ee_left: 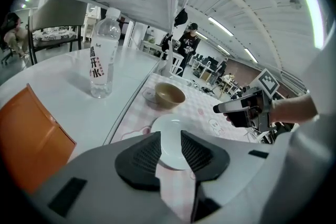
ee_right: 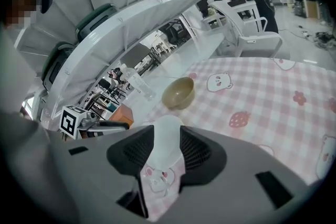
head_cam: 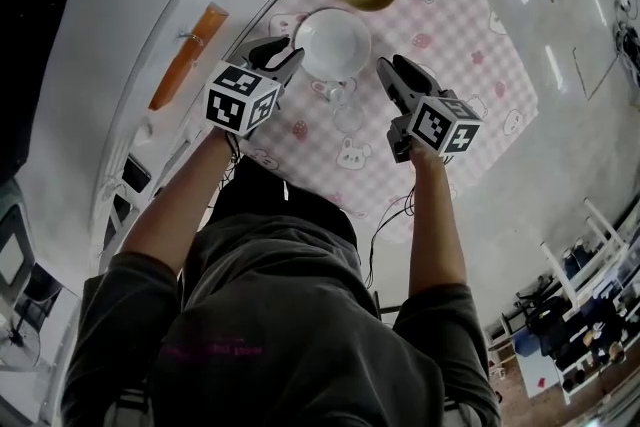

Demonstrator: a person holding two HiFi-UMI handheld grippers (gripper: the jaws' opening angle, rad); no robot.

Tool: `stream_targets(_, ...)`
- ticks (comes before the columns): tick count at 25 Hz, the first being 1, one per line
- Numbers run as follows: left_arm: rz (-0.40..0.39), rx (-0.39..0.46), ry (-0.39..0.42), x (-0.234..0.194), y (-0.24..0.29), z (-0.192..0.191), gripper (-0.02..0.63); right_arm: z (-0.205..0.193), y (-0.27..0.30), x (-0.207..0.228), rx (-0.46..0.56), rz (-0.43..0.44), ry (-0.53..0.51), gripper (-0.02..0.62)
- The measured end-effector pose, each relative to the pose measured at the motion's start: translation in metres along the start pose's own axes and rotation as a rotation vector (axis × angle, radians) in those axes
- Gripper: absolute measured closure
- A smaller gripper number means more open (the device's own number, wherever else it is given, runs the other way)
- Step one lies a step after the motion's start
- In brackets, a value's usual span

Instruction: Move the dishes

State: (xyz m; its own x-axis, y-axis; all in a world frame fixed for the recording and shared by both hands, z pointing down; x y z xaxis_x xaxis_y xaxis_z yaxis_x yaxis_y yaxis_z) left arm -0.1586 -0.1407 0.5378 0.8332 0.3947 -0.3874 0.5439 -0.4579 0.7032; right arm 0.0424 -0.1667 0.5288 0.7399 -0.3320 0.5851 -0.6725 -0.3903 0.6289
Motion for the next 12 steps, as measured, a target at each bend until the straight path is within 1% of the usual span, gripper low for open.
stream_targets(12, -0.007, -0.084, -0.069, -0.018, 0.034, -0.026, 0.486, -0.019, 0.047, 0.021, -0.122, -0.003, 0.005, 0.448)
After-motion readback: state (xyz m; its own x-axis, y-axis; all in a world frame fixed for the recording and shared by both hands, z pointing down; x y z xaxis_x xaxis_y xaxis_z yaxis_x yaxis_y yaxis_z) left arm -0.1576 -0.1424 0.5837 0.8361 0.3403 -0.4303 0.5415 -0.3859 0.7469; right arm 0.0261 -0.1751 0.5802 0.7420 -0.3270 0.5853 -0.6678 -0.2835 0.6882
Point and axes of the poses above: the fingertips, and each gripper's own axes: y forward along the fingers, x to its right, z out of its top, the point moved 3 cm from there along -y, backward along the fingers, and after that the axes turned 1 degree about -x, right-handed, at the moved point
